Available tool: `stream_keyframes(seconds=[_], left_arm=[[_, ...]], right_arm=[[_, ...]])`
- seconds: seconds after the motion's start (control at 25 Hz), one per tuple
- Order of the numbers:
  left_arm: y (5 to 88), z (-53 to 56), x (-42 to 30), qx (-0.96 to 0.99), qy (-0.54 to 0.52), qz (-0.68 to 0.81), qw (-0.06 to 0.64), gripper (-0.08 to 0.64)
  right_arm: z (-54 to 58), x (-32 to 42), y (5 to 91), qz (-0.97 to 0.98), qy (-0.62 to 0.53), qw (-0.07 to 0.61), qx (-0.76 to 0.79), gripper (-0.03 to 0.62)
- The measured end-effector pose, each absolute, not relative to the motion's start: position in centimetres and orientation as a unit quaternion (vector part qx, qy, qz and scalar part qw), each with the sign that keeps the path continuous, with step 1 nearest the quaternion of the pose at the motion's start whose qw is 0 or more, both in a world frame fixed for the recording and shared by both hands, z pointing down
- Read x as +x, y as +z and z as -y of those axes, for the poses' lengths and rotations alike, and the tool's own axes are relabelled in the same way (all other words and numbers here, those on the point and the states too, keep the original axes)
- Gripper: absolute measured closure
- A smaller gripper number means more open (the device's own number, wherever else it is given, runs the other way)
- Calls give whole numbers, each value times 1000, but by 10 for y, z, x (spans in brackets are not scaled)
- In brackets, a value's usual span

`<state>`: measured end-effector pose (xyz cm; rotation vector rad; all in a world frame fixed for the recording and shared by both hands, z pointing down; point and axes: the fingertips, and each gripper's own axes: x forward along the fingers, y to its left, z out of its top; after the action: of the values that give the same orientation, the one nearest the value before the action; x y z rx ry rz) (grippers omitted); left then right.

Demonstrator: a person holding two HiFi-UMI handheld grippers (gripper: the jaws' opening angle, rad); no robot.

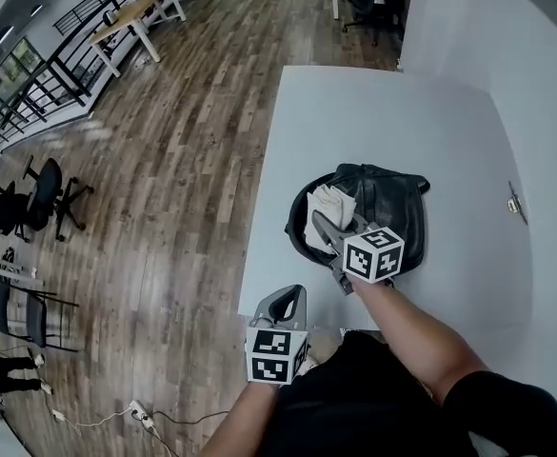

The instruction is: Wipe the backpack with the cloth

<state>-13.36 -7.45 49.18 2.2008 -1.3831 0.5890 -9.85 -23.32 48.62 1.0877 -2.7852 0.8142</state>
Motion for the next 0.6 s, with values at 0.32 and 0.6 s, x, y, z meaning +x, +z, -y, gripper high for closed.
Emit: stream_keyframes(seconds=[0.32, 0.6], left_arm=[[504, 70, -163, 773, 207, 545, 251, 552], [507, 71, -173, 764, 202, 557, 254, 552]], right_arm=[[236, -151, 510, 906, 294, 32, 302, 508], [238, -160, 521, 909, 294, 47, 290, 508]])
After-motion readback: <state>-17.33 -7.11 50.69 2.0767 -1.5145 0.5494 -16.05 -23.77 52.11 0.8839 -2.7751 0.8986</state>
